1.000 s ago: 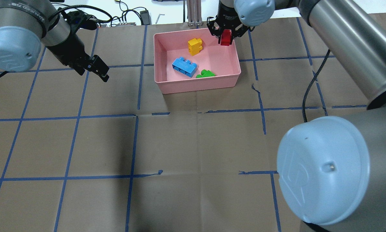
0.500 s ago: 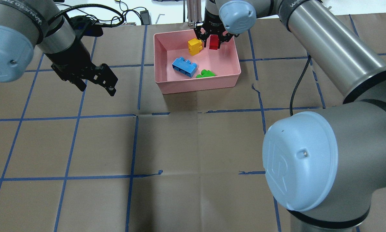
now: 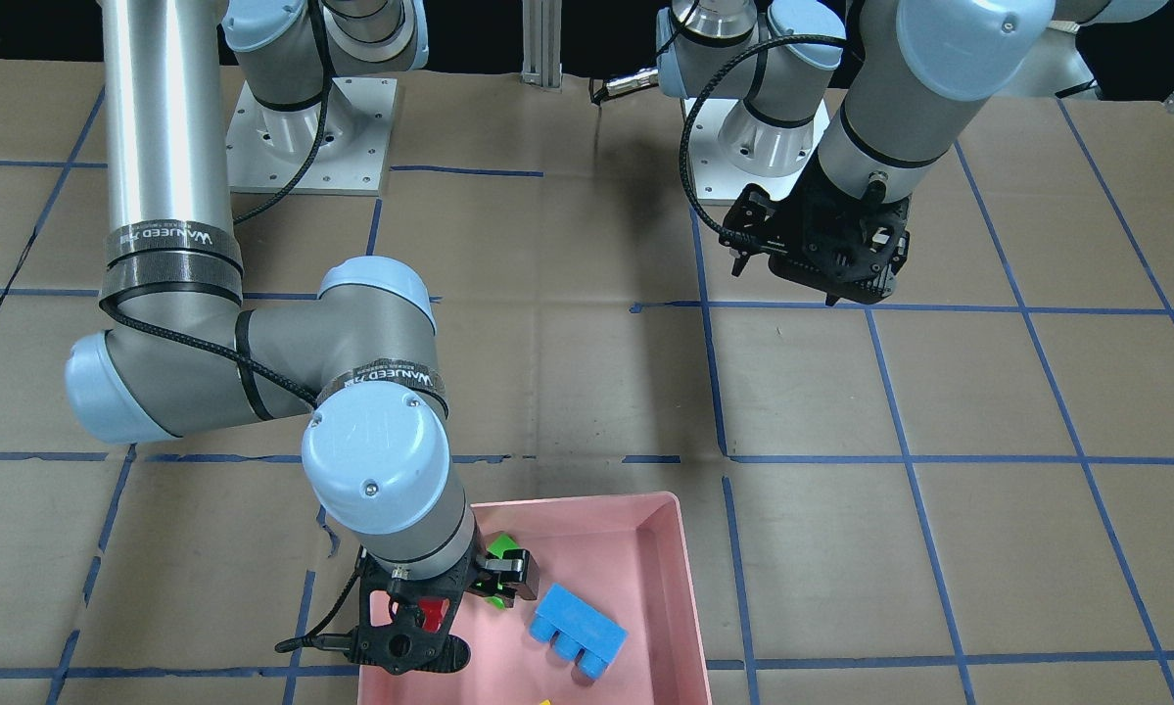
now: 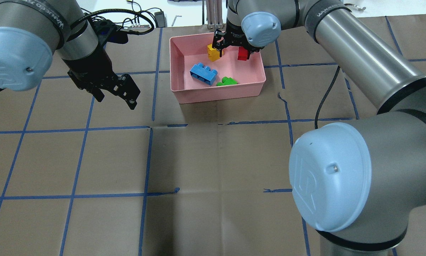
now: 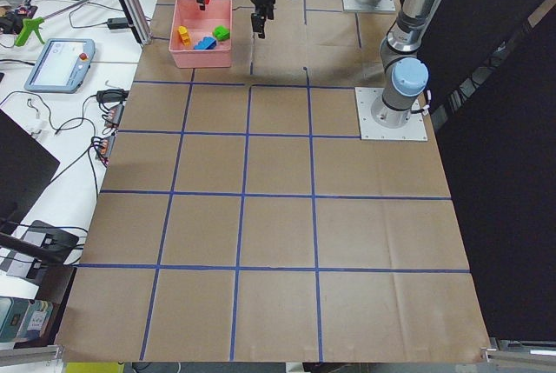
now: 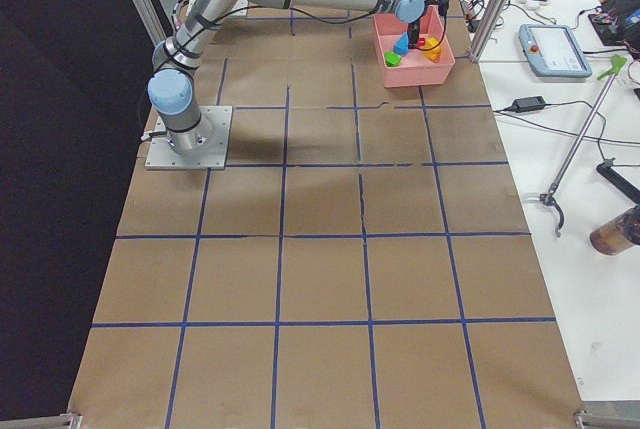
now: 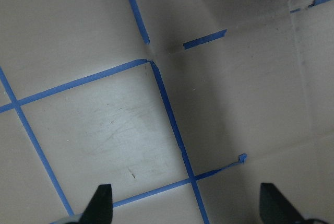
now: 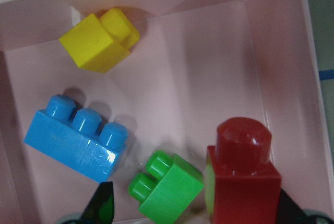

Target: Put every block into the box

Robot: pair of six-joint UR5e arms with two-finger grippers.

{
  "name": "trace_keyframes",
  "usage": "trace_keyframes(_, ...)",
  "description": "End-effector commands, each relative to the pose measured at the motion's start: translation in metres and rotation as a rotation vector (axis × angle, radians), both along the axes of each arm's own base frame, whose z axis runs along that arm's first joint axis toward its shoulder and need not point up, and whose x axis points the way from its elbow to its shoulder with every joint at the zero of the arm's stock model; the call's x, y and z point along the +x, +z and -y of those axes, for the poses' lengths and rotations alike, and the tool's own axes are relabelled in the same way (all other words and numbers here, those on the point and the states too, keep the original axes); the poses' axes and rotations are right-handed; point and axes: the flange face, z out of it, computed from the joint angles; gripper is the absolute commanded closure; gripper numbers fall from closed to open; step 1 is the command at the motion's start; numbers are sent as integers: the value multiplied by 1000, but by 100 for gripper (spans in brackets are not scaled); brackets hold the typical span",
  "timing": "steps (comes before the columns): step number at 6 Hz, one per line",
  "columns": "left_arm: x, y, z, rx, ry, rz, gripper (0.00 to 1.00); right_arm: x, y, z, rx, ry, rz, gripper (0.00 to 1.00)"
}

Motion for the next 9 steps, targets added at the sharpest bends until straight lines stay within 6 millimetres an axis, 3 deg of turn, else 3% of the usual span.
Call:
trace_keyframes(1,2,4,-3,-9,0,5,0,9,-6,-4,31,9,105,0)
trace_keyframes(5,1,11,-18,-15,-3,9,0,7,-6,-6,27,80,83,0)
trace_keyframes(9,0,13,-19,-20,-2,-1,0,7,-5,-7,26,81,83,0)
